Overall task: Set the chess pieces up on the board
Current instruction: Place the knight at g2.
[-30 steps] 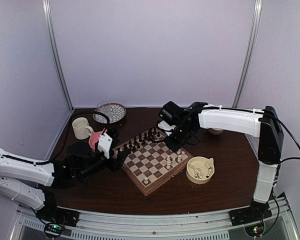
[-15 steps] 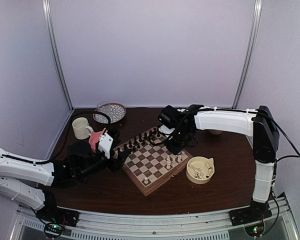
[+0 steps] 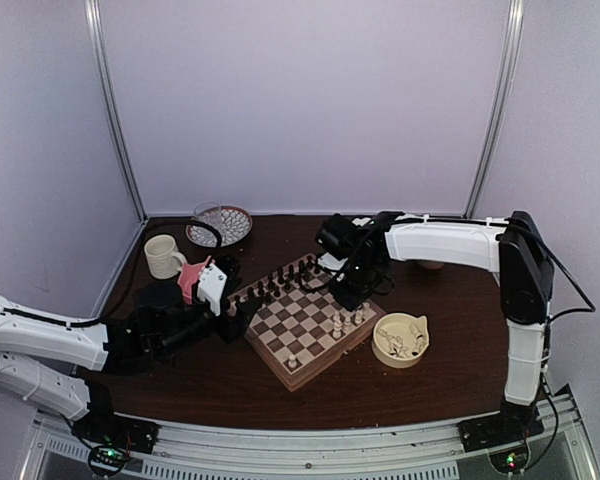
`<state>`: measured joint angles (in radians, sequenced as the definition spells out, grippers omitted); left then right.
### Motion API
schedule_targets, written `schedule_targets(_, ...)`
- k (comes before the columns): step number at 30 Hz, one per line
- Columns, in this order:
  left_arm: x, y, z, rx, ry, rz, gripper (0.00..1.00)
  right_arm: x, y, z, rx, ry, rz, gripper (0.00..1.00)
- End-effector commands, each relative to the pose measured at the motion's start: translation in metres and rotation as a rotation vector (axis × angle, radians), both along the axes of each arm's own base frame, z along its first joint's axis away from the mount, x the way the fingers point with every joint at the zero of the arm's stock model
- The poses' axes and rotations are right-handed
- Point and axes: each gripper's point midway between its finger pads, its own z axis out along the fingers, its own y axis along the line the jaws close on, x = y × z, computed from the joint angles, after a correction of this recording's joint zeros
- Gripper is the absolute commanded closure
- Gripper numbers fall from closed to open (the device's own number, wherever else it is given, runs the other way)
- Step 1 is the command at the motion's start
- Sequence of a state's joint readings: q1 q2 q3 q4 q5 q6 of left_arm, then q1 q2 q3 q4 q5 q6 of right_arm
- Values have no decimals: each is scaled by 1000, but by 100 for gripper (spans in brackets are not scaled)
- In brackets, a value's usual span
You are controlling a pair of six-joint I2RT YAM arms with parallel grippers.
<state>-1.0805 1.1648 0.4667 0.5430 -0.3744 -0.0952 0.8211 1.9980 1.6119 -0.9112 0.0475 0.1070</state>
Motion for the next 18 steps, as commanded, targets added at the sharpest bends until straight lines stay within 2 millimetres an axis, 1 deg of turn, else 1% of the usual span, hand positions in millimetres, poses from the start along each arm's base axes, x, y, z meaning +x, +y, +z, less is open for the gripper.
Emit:
schedule_targets(1,2,-5,14,-25,-22,-12,39,6,2,-4,0,4,-3,96)
schedule_targets(11,1,-6,13,-27,-19,-18,39,8,4,-15,0,18,-6,94)
schedule_targets(18,1,-7,12,-25,-16,-20,39,11,5,-14,6,9,-9,93)
